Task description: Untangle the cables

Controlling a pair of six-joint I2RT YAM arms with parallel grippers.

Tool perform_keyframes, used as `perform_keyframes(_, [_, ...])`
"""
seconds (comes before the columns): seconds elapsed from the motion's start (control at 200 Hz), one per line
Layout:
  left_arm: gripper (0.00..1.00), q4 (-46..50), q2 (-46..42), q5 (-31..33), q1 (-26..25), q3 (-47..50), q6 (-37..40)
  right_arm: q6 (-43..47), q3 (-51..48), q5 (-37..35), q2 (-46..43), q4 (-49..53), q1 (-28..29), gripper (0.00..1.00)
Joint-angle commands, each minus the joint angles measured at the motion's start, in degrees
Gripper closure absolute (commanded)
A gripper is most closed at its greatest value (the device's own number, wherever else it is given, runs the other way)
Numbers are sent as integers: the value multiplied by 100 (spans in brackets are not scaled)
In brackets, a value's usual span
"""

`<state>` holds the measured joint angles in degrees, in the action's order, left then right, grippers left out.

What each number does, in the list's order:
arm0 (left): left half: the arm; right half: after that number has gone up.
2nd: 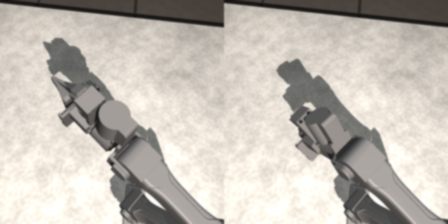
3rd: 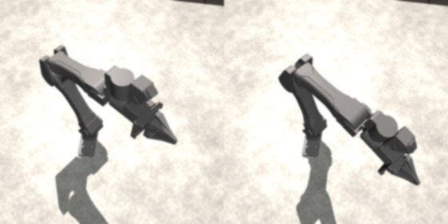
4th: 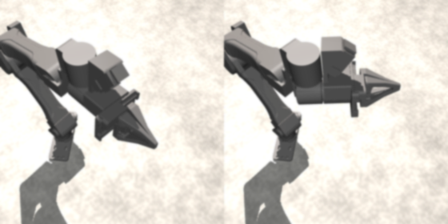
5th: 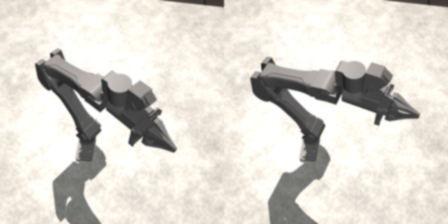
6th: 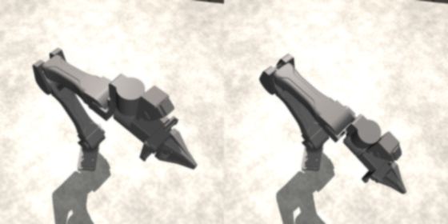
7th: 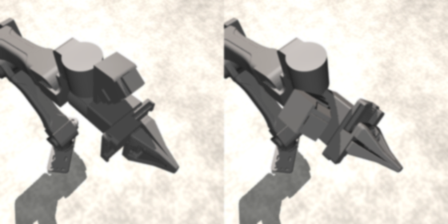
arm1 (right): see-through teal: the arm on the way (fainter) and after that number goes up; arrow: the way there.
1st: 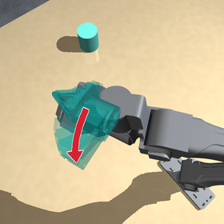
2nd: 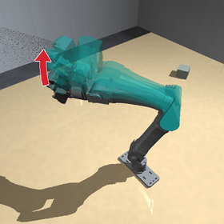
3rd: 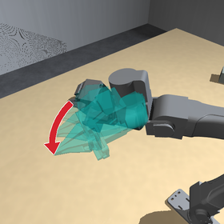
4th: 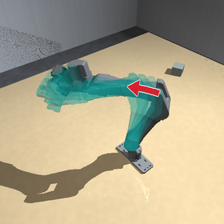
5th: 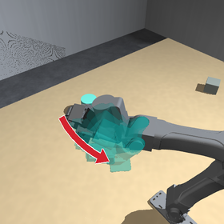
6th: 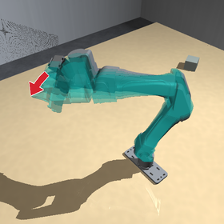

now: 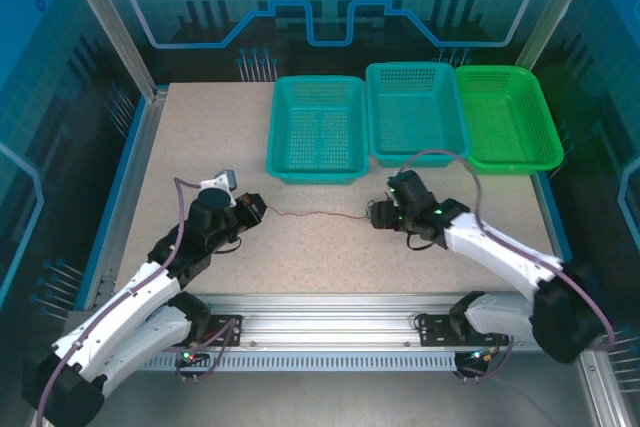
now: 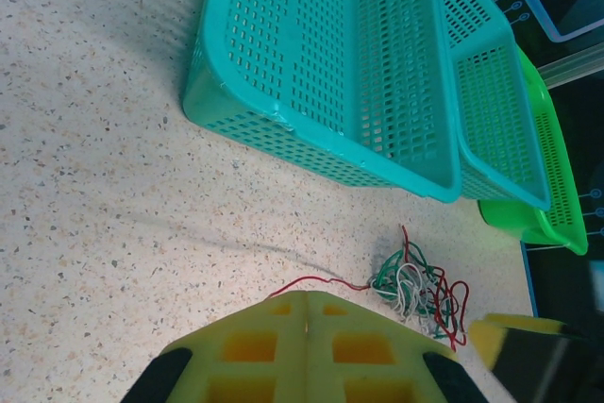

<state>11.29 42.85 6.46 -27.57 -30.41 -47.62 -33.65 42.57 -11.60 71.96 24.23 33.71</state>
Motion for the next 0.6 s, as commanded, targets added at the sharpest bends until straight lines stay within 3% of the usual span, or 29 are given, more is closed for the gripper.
perform_keyframes(0.0, [100, -8, -121, 161, 35, -39, 142, 202, 498, -157, 951, 39, 176, 33])
perform_keyframes(0.11, [100, 206, -247, 232, 46, -96, 297, 255, 749, -620, 1759, -92, 201, 34])
perform_keyframes(0.175, [100, 379, -394, 337, 49, -124, 378, 333, 975, -687, 2090, -178, 198, 40])
perform_keyframes(0.23, [100, 599, -527, 493, 50, -161, 409, 368, 1084, -649, 2353, -134, 160, 50])
perform_keyframes(0.32, [100, 1132, -751, 985, 75, -243, 301, 321, 1137, -450, 2601, -60, -15, 81])
perform_keyframes(0.38, [100, 1517, -938, 1304, 117, -270, 228, 246, 1012, -329, 2522, -73, -228, 93])
perform_keyframes(0.485, [100, 2165, -1328, 1727, 314, -299, 165, 81, 458, -104, 1905, -175, -816, 97])
perform_keyframes(0.595, [100, 2411, -1718, 1719, 641, -197, 149, 21, -71, 244, 1188, -353, -1592, 97])
